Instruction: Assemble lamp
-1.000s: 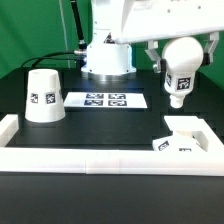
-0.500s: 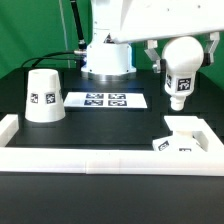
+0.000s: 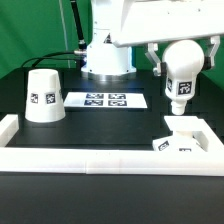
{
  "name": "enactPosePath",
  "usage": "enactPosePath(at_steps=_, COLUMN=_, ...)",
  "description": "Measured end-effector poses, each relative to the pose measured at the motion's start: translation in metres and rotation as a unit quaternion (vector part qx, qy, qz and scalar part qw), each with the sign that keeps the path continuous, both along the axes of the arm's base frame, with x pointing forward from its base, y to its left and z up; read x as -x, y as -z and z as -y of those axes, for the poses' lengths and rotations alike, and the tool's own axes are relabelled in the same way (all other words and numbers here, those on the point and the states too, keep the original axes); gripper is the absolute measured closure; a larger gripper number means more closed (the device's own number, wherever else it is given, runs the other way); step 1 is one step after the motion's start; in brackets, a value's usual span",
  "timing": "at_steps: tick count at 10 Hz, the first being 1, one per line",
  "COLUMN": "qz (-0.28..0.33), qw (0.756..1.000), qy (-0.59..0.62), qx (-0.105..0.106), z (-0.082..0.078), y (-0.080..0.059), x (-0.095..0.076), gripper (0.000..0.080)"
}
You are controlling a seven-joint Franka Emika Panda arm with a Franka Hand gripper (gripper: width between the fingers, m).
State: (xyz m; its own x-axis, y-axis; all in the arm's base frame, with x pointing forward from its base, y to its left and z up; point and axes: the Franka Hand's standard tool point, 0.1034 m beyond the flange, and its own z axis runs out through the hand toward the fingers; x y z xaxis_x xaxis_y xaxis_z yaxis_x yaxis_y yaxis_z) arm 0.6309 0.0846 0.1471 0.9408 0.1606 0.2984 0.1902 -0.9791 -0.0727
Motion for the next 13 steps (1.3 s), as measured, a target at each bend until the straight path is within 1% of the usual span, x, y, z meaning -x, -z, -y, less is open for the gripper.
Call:
enactPosePath(at_steps=2, qz=0.008, qw=1.0, qy=-0.001, qx=0.001, z=-0.002, y=0.005, x=0.005, gripper=0.0223)
enactPosePath(at_steps=3, qz=0.025, qw=1.0, qy=0.002, qx=0.003, z=-0.001, y=0.005, x=0.004, gripper=0.0223)
enactPosePath(at_steps=4, qz=0.032, qw=0.999, qy=0.003, qx=0.004, z=-0.001, y=0.008, x=0.006, gripper=0.0223)
enactPosePath(at_steps=9, qz=0.03, qw=1.0, qy=-0.002, qx=0.003, z=-0.007, y=0.012, x=0.009, gripper=0.0223)
enactPosePath(at_steps=13, qz=0.037, qw=0.999, qy=-0.002, qx=0.004, z=-0.008, y=0.013, x=0.006, gripper=0.0223)
